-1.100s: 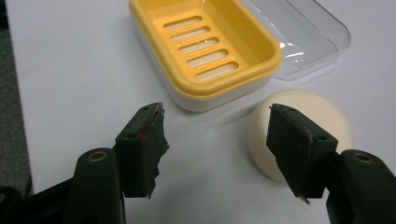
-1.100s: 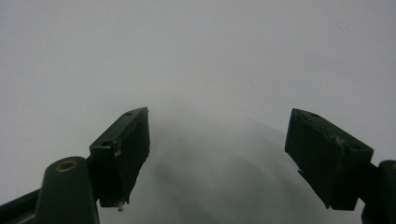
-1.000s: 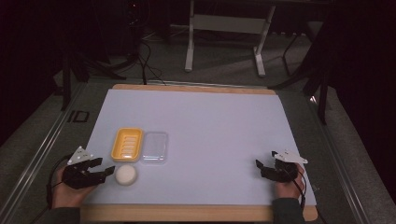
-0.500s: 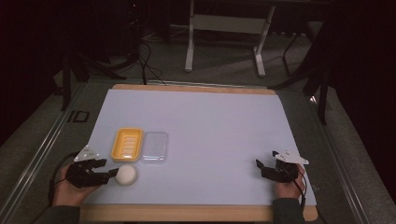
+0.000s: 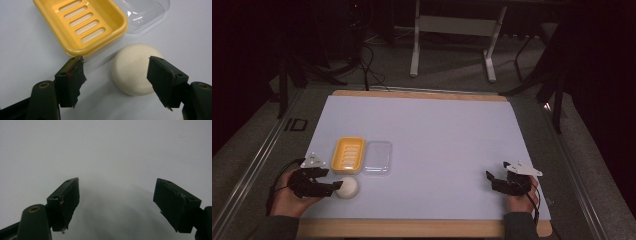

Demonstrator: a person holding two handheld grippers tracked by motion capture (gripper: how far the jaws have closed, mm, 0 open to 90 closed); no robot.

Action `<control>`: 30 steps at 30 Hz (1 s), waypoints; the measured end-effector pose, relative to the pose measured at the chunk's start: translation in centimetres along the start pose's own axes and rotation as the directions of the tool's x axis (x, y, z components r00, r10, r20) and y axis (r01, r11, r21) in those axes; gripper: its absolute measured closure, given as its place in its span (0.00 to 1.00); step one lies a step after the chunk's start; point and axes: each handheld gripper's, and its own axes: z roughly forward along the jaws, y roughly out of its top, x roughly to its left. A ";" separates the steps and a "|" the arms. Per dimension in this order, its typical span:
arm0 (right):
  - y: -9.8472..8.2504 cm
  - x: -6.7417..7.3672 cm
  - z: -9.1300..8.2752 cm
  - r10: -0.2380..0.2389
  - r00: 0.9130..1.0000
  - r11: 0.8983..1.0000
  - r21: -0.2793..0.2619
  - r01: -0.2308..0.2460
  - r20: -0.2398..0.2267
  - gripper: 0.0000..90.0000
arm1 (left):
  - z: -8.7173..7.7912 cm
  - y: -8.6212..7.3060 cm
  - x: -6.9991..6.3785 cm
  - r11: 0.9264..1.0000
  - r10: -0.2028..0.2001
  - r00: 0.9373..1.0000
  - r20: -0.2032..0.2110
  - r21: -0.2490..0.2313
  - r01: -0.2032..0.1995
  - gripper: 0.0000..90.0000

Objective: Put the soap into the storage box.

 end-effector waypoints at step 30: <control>0.0 0.1 0.0 -0.013 1.000 1.000 0.005 0.013 0.000 0.23 | 1.5 1.3 -2.0 0.981 0.123 0.992 0.029 0.149 -0.126 0.18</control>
